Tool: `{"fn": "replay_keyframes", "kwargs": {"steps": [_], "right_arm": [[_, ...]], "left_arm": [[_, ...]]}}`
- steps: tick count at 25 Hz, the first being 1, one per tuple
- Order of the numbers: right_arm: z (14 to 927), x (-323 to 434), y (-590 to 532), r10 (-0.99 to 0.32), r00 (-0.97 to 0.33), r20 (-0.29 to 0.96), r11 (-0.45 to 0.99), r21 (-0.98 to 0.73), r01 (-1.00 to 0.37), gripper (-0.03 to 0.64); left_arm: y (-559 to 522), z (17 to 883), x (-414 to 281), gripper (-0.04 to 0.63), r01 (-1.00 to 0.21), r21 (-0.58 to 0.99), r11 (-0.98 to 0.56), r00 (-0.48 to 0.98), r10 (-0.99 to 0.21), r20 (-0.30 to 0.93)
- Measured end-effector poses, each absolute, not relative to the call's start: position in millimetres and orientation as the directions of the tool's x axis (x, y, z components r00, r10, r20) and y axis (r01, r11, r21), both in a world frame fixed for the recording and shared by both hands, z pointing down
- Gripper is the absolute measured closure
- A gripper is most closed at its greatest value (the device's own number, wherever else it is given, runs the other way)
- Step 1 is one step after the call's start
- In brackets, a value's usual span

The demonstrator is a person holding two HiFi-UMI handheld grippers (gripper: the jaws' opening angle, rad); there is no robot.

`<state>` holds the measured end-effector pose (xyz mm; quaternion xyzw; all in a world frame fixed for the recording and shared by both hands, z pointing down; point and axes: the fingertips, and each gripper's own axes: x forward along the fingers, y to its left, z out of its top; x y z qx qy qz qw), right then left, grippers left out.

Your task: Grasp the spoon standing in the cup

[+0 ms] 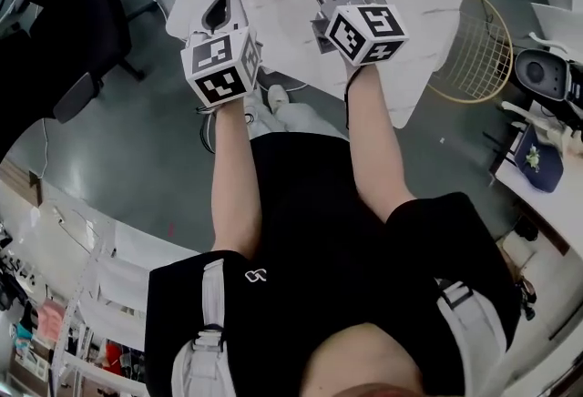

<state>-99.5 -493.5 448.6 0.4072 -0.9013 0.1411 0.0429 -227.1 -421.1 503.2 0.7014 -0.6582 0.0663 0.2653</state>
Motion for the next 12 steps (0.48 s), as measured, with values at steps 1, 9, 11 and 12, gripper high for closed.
{"fn": "replay_keyframes", "kwargs": {"steps": [1, 9, 11, 12], "right_arm": [[440.1, -93.6, -487.4, -0.727, -0.665, 0.174, 0.63, -0.219, -0.746, 0.572], [392.4, -35.1, -433.1, -0.738, -0.672, 0.059, 0.64, -0.251, -0.726, 0.572], [377.6, -28.3, -428.5, -0.731, -0.683, 0.007, 0.656, -0.271, -0.705, 0.572], [370.3, -26.7, -426.7, -0.728, -0.685, -0.012, 0.663, -0.268, -0.699, 0.572]], "left_arm": [[-415.8, 498.3, -222.1, 0.583, -0.958, 0.287, 0.01, 0.12, -0.894, 0.431], [-364.6, 449.2, -178.3, 0.583, -0.967, 0.255, 0.016, 0.073, -0.939, 0.335], [-358.2, 426.2, -184.5, 0.583, -0.973, 0.228, 0.04, 0.029, -0.956, 0.293], [-355.2, 413.9, -188.8, 0.583, -0.975, 0.216, 0.052, 0.009, -0.963, 0.27]]}}
